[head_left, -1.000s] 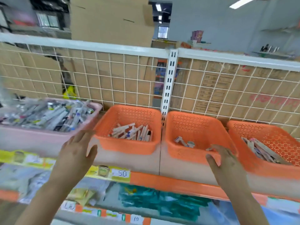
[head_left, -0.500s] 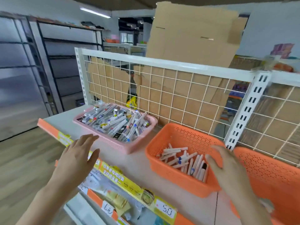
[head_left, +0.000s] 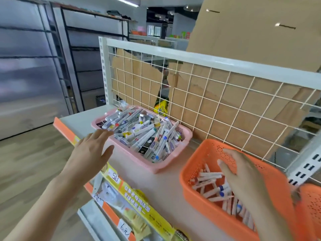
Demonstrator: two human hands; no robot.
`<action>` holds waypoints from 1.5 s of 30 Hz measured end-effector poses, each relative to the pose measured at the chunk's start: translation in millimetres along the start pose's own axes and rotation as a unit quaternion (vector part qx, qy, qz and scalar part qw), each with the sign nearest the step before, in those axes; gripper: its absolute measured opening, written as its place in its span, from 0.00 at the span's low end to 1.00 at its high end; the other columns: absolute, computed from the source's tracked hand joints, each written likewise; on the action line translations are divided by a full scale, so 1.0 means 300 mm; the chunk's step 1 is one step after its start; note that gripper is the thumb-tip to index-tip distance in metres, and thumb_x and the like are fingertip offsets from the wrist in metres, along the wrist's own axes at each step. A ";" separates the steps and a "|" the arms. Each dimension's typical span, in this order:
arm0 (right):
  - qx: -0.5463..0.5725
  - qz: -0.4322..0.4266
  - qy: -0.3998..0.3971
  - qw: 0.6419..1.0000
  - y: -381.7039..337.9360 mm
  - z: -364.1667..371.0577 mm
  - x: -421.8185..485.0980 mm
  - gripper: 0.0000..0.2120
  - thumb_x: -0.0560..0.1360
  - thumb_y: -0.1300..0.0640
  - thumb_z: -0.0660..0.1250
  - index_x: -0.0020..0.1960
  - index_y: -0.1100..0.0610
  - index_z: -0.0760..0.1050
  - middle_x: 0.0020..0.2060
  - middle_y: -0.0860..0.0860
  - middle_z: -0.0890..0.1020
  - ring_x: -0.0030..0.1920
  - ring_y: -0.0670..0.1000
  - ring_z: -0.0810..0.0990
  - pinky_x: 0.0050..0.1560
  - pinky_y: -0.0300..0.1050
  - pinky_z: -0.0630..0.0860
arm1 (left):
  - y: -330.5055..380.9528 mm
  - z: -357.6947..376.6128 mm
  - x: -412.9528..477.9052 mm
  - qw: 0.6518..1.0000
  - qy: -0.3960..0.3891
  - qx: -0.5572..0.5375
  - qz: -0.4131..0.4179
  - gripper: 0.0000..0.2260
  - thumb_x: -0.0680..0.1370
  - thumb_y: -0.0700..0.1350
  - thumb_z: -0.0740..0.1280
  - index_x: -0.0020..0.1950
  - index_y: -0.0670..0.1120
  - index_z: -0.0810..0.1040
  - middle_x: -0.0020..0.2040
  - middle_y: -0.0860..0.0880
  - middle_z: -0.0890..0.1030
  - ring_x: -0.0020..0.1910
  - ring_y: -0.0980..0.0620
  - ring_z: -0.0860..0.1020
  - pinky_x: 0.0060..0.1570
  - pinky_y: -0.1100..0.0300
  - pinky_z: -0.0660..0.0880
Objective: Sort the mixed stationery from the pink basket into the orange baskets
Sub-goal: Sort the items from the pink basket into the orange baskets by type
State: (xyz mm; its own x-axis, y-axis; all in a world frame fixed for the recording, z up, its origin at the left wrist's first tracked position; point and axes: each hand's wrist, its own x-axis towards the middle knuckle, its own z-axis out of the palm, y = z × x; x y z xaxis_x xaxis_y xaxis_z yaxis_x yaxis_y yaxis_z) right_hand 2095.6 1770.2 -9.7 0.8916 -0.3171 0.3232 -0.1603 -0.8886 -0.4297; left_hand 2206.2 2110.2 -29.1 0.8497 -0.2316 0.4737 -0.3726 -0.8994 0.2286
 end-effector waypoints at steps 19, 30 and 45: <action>0.015 0.108 0.008 0.994 -0.371 0.393 0.280 0.18 0.77 0.54 0.64 0.66 0.54 0.71 0.57 0.51 0.77 0.53 0.49 0.77 0.53 0.42 0.72 | -0.088 0.289 0.502 0.937 -0.198 -0.211 0.196 0.17 0.79 0.47 0.62 0.68 0.48 0.70 0.64 0.48 0.73 0.56 0.48 0.76 0.52 0.57 0.73; -0.068 0.214 -0.021 0.974 -0.407 0.507 0.481 0.13 0.76 0.51 0.63 0.57 0.57 0.74 0.50 0.52 0.78 0.51 0.53 0.78 0.47 0.46 0.75 | 0.041 0.353 0.495 0.942 -0.256 -0.054 0.212 0.27 0.77 0.56 0.61 0.70 0.44 0.59 0.64 0.46 0.68 0.62 0.47 0.70 0.54 0.56 0.71; -0.069 0.204 -0.150 0.965 -0.468 0.464 0.458 0.09 0.74 0.56 0.66 0.36 0.52 0.69 0.34 0.47 0.73 0.36 0.48 0.73 0.30 0.39 0.62 | 0.099 0.349 0.492 0.939 -0.303 -0.013 0.163 0.26 0.75 0.53 0.66 0.66 0.42 0.60 0.61 0.46 0.72 0.59 0.48 0.74 0.50 0.58 0.72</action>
State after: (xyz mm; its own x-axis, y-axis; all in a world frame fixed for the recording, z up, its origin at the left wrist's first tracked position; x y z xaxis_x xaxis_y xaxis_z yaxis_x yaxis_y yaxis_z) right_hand 2299.5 1897.7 -22.4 0.8221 -0.5572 -0.1169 -0.5596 -0.7530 -0.3463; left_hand 2359.8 2010.5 -41.4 0.7429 -0.6677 -0.0464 -0.6513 -0.7371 0.1802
